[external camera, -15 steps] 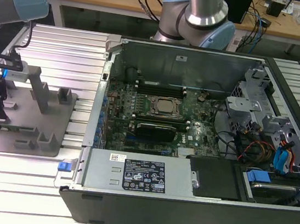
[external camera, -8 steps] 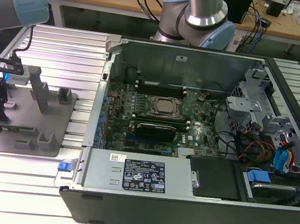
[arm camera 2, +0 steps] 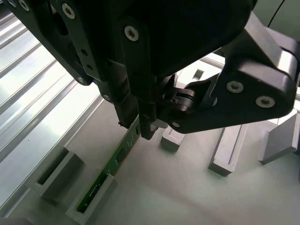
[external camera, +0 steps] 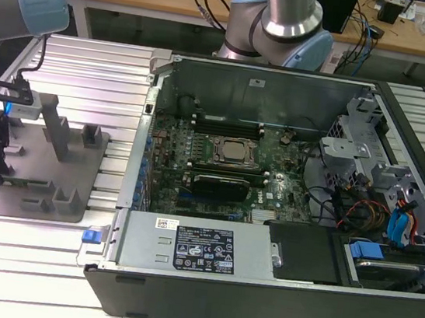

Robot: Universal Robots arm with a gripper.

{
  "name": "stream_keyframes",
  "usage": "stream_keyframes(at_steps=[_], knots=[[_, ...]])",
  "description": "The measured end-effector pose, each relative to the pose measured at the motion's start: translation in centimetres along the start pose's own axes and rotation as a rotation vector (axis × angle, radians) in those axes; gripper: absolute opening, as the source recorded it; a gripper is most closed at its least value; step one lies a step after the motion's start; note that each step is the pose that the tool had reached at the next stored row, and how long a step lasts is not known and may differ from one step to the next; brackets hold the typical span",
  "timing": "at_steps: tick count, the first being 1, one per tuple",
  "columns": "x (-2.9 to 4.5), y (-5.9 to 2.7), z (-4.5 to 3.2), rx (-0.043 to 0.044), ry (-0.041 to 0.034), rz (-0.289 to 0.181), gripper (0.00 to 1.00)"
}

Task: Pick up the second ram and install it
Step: 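Pick up the second ram and move it above second insertion slot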

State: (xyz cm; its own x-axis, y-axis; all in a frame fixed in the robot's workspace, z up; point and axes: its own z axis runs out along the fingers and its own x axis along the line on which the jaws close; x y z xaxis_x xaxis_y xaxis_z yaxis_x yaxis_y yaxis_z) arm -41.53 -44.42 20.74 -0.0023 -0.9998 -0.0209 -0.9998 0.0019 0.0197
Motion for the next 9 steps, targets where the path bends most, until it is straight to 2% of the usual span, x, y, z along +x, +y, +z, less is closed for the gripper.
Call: stream_keyframes(at_steps=[5, 6, 9], knots=[[0.0, 0.0, -0.01, 0.0, 0.0, 0.0, 0.23], [0.0, 0.0, -0.01, 0.0, 0.0, 0.0, 0.16], [0.08, 0.01, -0.03, -0.0001, 0.0001, 0.0, 0.16]])
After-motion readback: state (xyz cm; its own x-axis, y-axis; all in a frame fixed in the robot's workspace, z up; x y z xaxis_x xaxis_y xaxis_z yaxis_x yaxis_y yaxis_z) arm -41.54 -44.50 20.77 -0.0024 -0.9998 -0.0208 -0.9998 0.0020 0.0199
